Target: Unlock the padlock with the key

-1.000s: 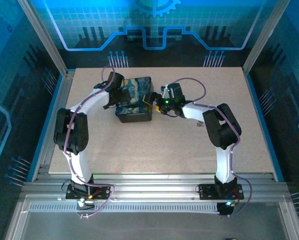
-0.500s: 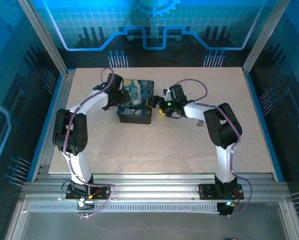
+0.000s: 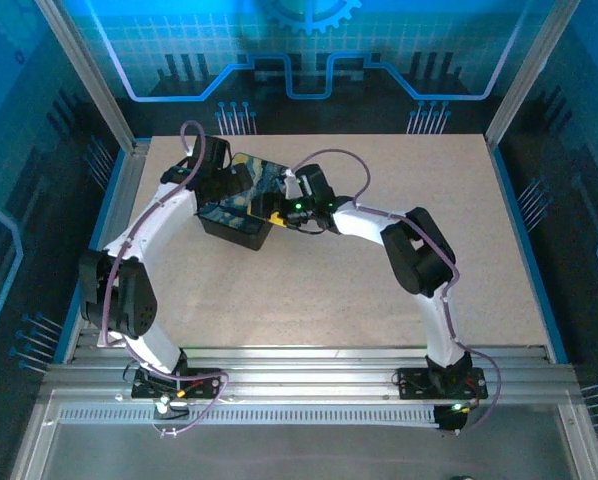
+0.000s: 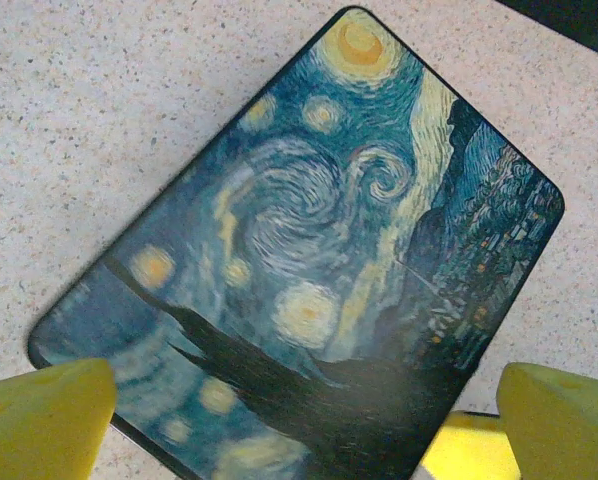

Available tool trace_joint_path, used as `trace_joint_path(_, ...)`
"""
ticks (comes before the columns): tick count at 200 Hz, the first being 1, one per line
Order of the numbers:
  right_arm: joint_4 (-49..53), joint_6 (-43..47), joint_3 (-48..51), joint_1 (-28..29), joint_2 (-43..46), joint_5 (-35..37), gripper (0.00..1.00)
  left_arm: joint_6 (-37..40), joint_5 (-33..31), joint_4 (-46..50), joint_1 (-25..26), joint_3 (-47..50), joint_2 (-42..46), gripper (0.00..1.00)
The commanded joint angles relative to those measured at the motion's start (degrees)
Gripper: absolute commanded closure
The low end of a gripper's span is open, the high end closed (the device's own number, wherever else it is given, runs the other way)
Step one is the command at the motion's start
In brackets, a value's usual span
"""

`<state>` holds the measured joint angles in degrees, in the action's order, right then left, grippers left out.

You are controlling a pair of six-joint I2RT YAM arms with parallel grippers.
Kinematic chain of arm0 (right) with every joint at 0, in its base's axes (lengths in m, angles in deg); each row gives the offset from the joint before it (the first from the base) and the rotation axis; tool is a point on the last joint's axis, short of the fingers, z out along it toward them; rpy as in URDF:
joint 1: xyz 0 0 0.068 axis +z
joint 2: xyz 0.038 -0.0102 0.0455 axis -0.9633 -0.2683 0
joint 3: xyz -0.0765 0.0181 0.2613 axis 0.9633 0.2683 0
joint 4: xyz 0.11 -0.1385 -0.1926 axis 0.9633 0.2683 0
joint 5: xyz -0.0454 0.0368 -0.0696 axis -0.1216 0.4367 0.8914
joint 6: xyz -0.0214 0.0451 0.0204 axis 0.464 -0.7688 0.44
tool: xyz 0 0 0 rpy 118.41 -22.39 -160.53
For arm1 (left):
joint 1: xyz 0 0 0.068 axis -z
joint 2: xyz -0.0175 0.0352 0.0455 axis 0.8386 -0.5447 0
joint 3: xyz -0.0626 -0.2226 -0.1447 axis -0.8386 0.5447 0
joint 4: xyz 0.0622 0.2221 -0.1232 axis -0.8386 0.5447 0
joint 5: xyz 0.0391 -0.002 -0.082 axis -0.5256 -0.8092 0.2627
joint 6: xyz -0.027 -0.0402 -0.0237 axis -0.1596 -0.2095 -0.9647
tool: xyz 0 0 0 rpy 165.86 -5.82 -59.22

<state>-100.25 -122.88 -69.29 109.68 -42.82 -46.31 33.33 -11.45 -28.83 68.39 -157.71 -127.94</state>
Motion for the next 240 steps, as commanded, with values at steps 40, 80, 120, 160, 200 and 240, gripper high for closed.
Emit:
trace_joint_path(40,-3.44,1.64,13.74,-8.24,11.54,-7.79,0.00,0.62,-0.08,2.36,-0.94,-2.24,0.01,0.01)
trace_joint_path(80,11.66,18.61,23.10,-15.90,24.21,1.83,0.00,0.98,5.67,1.00,-0.82,-0.82,0.18,0.01)
trace_joint_path(120,14.22,25.79,35.54,-26.33,39.21,17.34,0.00,5.21,13.60,1.10,-0.25,0.26,1.00,0.01)
trace_joint_path(160,11.81,38.43,46.29,-32.64,52.35,37.51,0.00,13.93,-2.08,-11.10,-0.18,13.84,6.78,0.01)
trace_joint_path(200,-6.04,40.50,58.84,-36.32,55.89,43.54,0.00,29.05,-5.47,-53.89,-0.34,46.03,19.01,0.01)
trace_joint_path(240,-27.65,42.62,64.77,-35.72,47.47,44.81,0.00,30.47,-1.59,-56.90,-3.66,48.65,17.32,0.01)
